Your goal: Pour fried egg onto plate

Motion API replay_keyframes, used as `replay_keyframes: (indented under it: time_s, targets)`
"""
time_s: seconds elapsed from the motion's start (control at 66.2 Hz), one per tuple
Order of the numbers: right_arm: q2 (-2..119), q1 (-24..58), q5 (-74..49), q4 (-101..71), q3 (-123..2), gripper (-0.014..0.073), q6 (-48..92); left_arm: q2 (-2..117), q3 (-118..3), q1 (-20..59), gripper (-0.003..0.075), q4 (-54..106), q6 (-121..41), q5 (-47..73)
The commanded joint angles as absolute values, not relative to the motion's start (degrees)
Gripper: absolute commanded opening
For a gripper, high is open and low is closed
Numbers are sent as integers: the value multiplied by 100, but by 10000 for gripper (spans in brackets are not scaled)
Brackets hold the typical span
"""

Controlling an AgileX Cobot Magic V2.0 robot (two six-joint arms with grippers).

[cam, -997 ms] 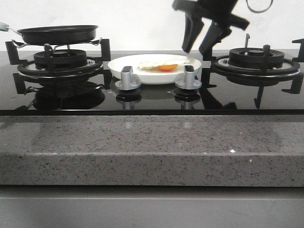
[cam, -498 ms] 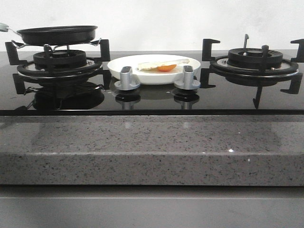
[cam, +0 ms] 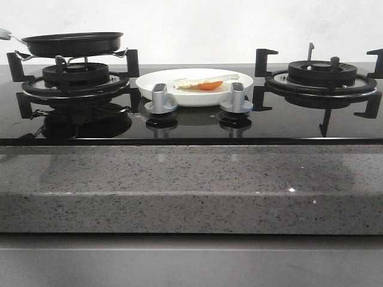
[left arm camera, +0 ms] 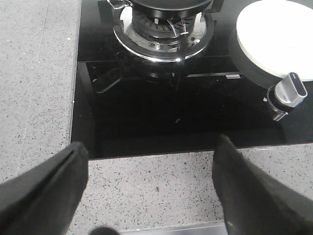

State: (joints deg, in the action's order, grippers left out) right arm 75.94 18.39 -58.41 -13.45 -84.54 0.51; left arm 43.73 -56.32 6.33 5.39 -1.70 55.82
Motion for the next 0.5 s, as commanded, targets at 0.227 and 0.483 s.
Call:
replay_keyframes:
  time_s: [0.227,0.483]
  targets:
    - [5734,1830,-4972,-1357,-6257,393,78,4362,-5780,674,526,568,-99,5215]
    - [4823,1830,-4790,-1362,-5043,393,78,4362,-5780,674,526,568,-99,5215]
